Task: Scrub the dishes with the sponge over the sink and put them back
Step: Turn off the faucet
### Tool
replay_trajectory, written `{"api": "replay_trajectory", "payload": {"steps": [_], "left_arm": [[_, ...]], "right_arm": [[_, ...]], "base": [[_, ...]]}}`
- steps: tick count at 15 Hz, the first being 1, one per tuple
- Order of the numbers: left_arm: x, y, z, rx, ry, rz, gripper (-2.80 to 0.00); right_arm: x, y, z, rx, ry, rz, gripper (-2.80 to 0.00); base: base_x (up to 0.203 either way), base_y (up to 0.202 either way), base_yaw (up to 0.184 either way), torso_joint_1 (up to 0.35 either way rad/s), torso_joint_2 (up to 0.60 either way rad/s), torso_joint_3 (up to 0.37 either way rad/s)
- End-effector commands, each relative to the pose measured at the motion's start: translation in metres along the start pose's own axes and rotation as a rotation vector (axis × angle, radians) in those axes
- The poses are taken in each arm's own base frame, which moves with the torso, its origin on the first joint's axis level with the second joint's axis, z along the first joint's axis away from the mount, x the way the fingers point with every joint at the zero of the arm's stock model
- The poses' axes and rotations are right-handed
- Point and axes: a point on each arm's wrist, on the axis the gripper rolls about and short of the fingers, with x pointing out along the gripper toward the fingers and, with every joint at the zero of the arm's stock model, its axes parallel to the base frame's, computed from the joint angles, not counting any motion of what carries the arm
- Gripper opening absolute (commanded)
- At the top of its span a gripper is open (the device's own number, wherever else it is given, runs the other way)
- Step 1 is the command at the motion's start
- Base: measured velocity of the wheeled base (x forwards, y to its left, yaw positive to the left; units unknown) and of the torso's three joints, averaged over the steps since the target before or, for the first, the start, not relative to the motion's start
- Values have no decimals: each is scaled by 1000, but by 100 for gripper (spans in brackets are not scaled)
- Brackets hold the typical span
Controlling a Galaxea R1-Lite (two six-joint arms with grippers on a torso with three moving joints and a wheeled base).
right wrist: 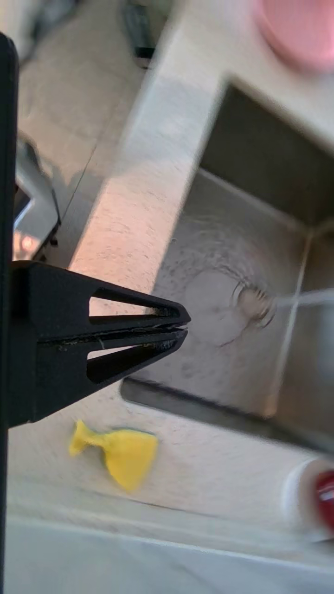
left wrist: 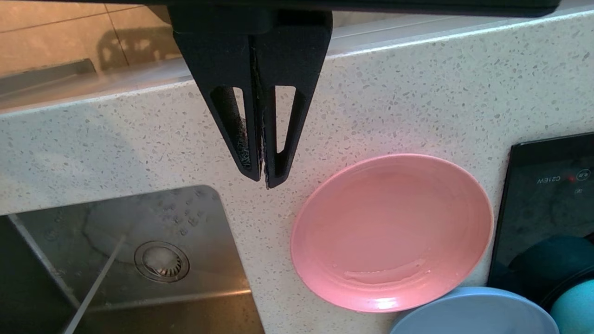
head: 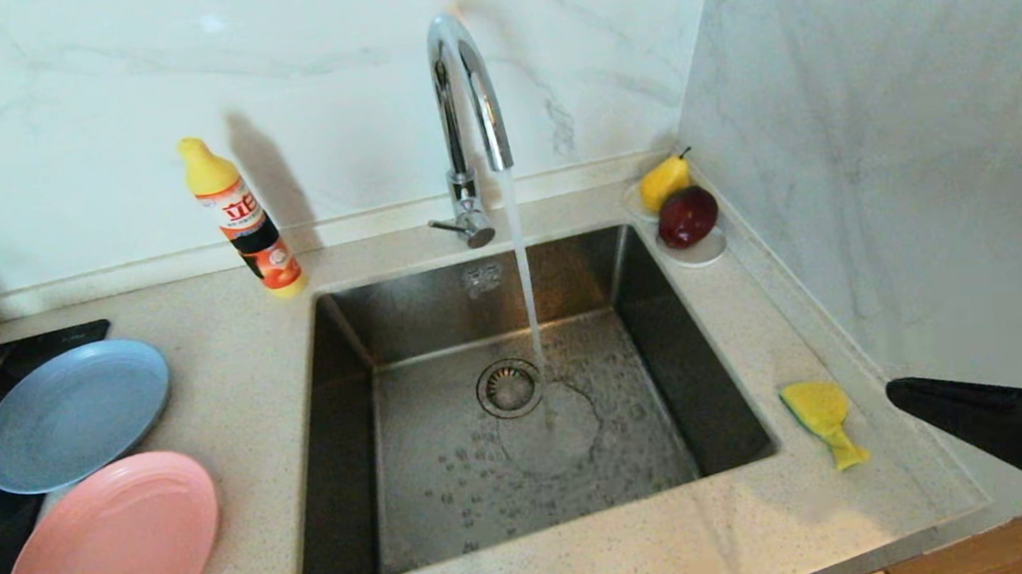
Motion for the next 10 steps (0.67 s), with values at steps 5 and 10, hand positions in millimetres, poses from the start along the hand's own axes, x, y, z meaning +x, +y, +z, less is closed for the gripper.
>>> {"api": "replay_trajectory", "payload": {"steps": [5, 10], "left_arm": [[0, 0, 0, 1, 2, 0, -280], [0, 0, 0, 1, 1, 0, -280]], "right_arm": [[-65, -23, -44, -93, -102, 5, -280], [-99, -15, -73, -88, -106, -3, -280]], "base": [[0, 0, 0, 0, 0, 0], [0, 0, 0, 0, 0, 0]]}}
